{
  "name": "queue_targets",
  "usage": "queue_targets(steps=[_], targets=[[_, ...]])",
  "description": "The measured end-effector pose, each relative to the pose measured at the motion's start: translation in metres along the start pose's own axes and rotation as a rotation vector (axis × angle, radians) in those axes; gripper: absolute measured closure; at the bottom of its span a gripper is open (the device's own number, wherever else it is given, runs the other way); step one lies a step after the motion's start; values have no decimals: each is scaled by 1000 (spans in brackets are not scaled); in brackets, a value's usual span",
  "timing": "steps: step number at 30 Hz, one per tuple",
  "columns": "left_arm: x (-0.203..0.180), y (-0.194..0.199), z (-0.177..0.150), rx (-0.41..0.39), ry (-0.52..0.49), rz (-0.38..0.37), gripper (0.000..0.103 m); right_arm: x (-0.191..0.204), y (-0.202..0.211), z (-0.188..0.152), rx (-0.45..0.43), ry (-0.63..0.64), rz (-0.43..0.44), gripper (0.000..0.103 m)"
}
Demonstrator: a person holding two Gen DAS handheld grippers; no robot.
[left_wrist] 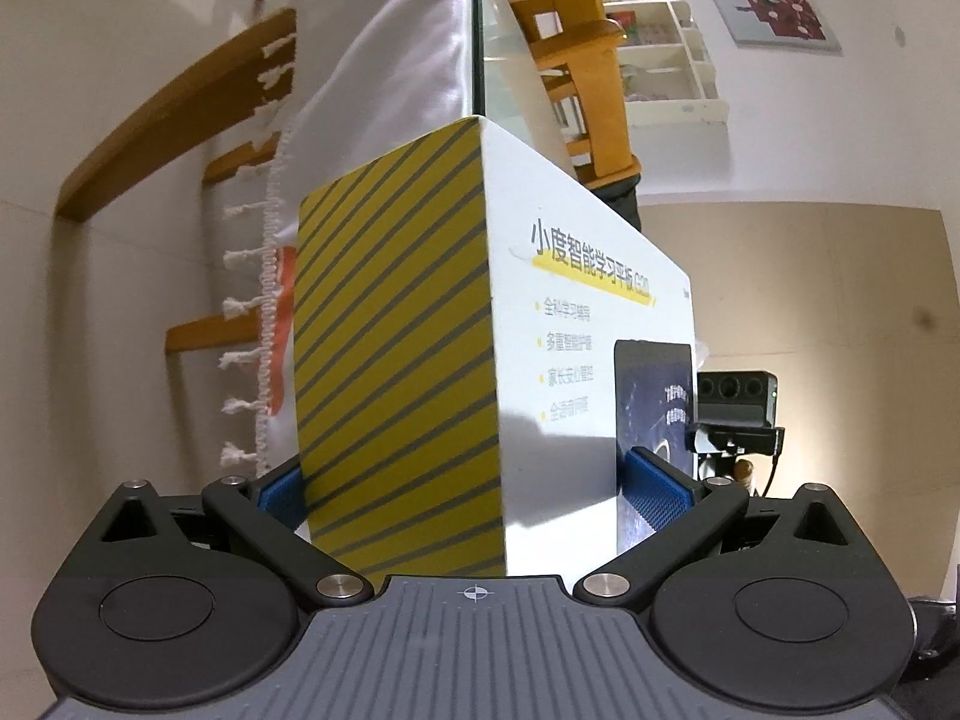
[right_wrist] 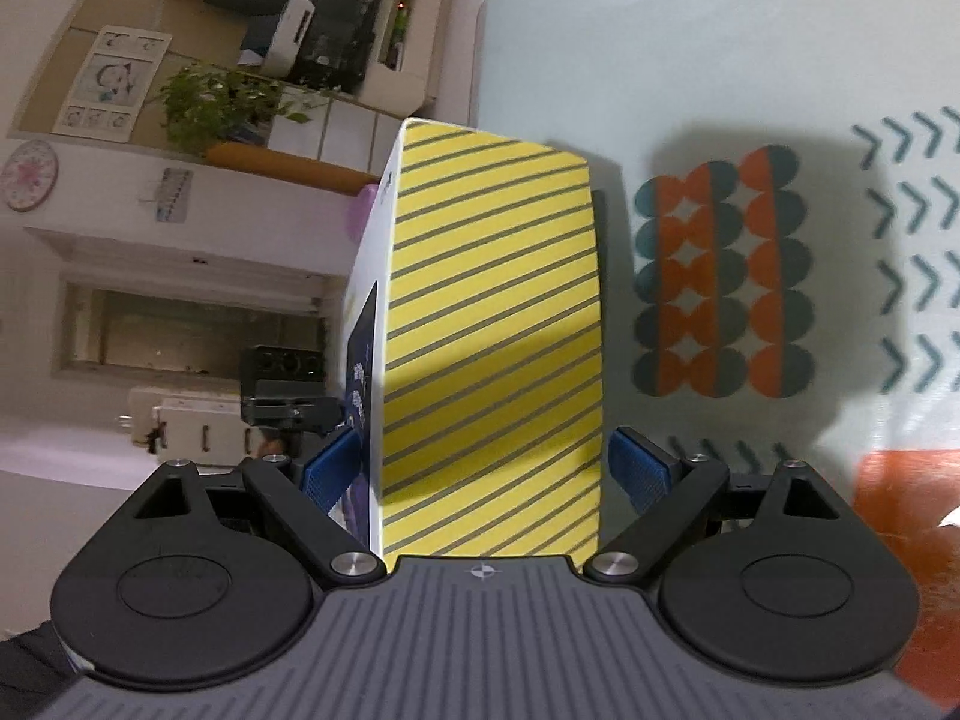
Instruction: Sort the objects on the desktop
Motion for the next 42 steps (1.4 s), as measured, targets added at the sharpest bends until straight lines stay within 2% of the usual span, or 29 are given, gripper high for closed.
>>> queue_targets(steps=[8, 19, 26, 34, 42], targets=[[-9, -3, 3, 1, -23, 12, 0, -5, 1, -1, -9, 11, -79, 0], [-36, -7, -5, -11, -25, 50, 0, -9, 15, -17, -29, 18, -69, 0], [-77, -11, -6, -12, -61, 75, 0, -3, 46, -27, -69, 18, -30, 0], [-142, -21, -17, -10, -149, 101, 0, 0, 97, -52, -137, 19, 31, 0], [-195, -44, -39, 1, -206, 122, 0, -2, 152, -107, -181, 102, 22, 0]])
Point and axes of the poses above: each gripper's, at about its wrist camera, not at the fingertips, and y roughly against the way its jaws point, x to its left, z to its top, the point moved 7 cm from there along -y, roughly the way its jaws point, and after that the axes turned 10 degrees about -y, right-handed, at the moved point
